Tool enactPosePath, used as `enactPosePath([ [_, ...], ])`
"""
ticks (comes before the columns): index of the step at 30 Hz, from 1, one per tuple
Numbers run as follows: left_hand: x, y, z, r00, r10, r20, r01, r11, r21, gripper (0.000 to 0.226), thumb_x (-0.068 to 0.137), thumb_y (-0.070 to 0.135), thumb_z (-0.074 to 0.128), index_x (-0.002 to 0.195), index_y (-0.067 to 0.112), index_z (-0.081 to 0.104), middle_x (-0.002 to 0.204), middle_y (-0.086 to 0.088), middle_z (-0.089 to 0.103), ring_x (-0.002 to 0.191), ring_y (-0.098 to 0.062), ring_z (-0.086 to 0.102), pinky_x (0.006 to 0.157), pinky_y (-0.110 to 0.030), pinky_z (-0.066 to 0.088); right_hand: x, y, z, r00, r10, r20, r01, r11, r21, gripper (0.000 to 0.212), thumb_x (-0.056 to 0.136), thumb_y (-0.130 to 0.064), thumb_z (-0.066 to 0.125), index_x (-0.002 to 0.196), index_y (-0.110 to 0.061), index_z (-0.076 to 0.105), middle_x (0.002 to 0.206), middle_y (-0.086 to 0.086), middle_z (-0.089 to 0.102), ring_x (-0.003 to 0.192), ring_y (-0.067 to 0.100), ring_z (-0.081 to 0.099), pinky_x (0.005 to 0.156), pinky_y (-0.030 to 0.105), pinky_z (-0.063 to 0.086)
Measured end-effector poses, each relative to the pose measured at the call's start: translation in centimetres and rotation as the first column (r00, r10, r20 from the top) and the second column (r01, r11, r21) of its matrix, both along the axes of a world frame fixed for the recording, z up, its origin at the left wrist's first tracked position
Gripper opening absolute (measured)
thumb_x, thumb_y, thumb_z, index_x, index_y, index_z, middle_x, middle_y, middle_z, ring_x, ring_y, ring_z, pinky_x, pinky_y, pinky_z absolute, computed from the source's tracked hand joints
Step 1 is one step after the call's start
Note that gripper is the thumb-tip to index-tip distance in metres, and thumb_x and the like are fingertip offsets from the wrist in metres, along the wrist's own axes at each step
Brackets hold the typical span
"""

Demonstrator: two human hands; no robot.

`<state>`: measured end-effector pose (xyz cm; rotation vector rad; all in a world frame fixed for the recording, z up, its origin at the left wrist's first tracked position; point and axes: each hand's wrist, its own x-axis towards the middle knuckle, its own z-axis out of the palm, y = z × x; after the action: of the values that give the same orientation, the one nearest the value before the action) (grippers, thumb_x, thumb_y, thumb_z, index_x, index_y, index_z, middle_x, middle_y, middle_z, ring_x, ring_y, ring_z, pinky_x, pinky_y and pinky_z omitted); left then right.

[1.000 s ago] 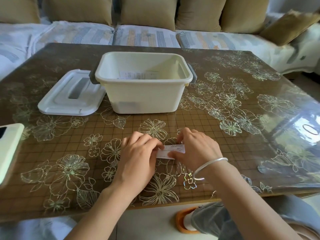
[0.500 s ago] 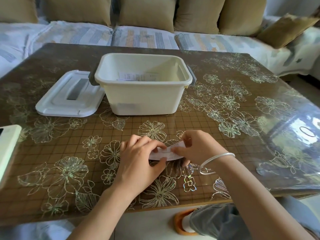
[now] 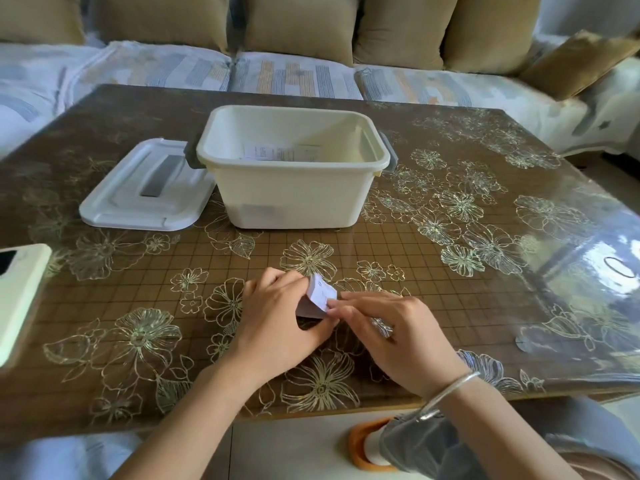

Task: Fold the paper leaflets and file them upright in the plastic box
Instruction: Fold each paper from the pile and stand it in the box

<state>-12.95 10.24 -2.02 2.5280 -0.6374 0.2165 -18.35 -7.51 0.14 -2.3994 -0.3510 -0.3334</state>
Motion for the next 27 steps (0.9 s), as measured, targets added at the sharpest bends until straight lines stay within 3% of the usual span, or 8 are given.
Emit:
enactPosePath([
  [2, 0.0, 0.6, 1.0, 0.992, -0.038, -0.118, 0.031, 0.998, -0.063, 0.046, 0.077, 0.069, 0.056, 0.107, 0.035, 0.061, 0.095, 0.028, 0.051, 0.101, -0.005, 0.041, 0.085, -0.030, 0.031, 0.2, 0.1, -0.4, 1.000, 0.009, 0.002, -0.009, 0.997, -0.073, 0.037, 0.095, -0.048, 0.042, 0.100, -0.029, 0.075, 0.102, -0.019, 0.071, 0.109, -0.006, 0.058, 0.083, 0.028, 0.054],
  [5, 0.0, 2.1, 1.6, 0.967, -0.114, -0.229, 0.069, 0.979, -0.192, 0.044, 0.085, 0.039, 0.069, 0.126, 0.041, 0.053, 0.106, 0.033, 0.046, 0.109, 0.002, 0.045, 0.097, -0.024, 0.036, 0.0, 0.2, -0.3, 1.000, 0.015, -0.015, -0.017, 0.989, -0.146, 0.035, 0.094, -0.044, 0.042, 0.105, -0.031, 0.073, 0.106, -0.021, 0.069, 0.112, -0.005, 0.055, 0.084, 0.028, 0.054],
  [10, 1.2, 3.0, 1.6, 0.975, -0.131, -0.178, 0.098, 0.978, -0.186, 0.038, 0.084, 0.021, 0.071, 0.117, 0.037, 0.062, 0.116, 0.025, 0.053, 0.102, 0.005, 0.054, 0.085, -0.010, 0.041, 0.3, 0.1, 0.1, 0.999, 0.002, -0.036, -0.007, 0.990, -0.140, 0.037, 0.092, -0.049, 0.043, 0.100, -0.032, 0.074, 0.105, -0.013, 0.070, 0.103, 0.001, 0.060, 0.079, 0.031, 0.055],
  [15, 2.5, 2.7, 3.0, 0.955, -0.139, -0.264, 0.153, 0.988, 0.036, 0.036, 0.081, 0.033, 0.075, 0.113, 0.041, 0.061, 0.115, 0.024, 0.051, 0.101, 0.005, 0.049, 0.089, -0.025, 0.046, 1.9, 0.5, 1.0, 0.989, -0.069, -0.131, 0.058, 0.994, -0.087, 0.021, 0.089, -0.042, 0.057, 0.095, -0.030, 0.073, 0.088, -0.014, 0.065, 0.076, 0.001, 0.057, 0.068, 0.023, 0.050],
  [17, 2.8, 2.3, 3.8, 0.948, -0.132, -0.288, 0.173, 0.978, 0.120, 0.036, 0.082, 0.038, 0.073, 0.114, 0.042, 0.058, 0.115, 0.023, 0.048, 0.101, 0.002, 0.048, 0.090, -0.027, 0.044, 2.9, 0.8, 1.6, 0.982, -0.096, -0.163, 0.082, 0.993, -0.089, 0.014, 0.087, -0.031, 0.065, 0.099, -0.027, 0.070, 0.090, -0.017, 0.064, 0.077, -0.004, 0.056, 0.071, 0.015, 0.049],
  [19, 3.2, 1.9, 4.4, 0.943, -0.124, -0.310, 0.186, 0.966, 0.178, 0.038, 0.082, 0.039, 0.073, 0.116, 0.042, 0.056, 0.114, 0.021, 0.048, 0.102, -0.001, 0.047, 0.089, -0.027, 0.042, 3.9, 1.3, 1.9, 0.967, -0.108, -0.231, 0.075, 0.986, -0.145, 0.022, 0.081, -0.032, 0.071, 0.102, -0.026, 0.066, 0.096, -0.013, 0.062, 0.082, 0.001, 0.056, 0.076, 0.020, 0.051],
  [23, 3.8, 1.6, 5.0, 0.921, -0.128, -0.367, 0.219, 0.951, 0.219, 0.043, 0.080, 0.037, 0.076, 0.118, 0.038, 0.055, 0.108, 0.019, 0.055, 0.097, -0.004, 0.052, 0.089, -0.030, 0.046, 5.5, 2.6, 2.7, 0.915, -0.126, -0.384, -0.035, 0.921, -0.387, 0.040, 0.074, -0.046, 0.076, 0.103, -0.025, 0.058, 0.102, -0.004, 0.060, 0.094, 0.016, 0.054, 0.081, 0.027, 0.045],
  [27, 4.3, 1.9, 5.2, 0.881, -0.167, -0.442, 0.253, 0.957, 0.144, 0.035, 0.077, 0.037, 0.079, 0.107, 0.038, 0.061, 0.099, 0.023, 0.059, 0.090, 0.001, 0.054, 0.083, -0.029, 0.048, 6.2, 3.1, 3.6, 0.897, -0.103, -0.430, -0.086, 0.914, -0.397, 0.029, 0.076, -0.038, 0.075, 0.097, -0.021, 0.062, 0.095, -0.004, 0.062, 0.087, 0.016, 0.055, 0.065, 0.022, 0.037],
])
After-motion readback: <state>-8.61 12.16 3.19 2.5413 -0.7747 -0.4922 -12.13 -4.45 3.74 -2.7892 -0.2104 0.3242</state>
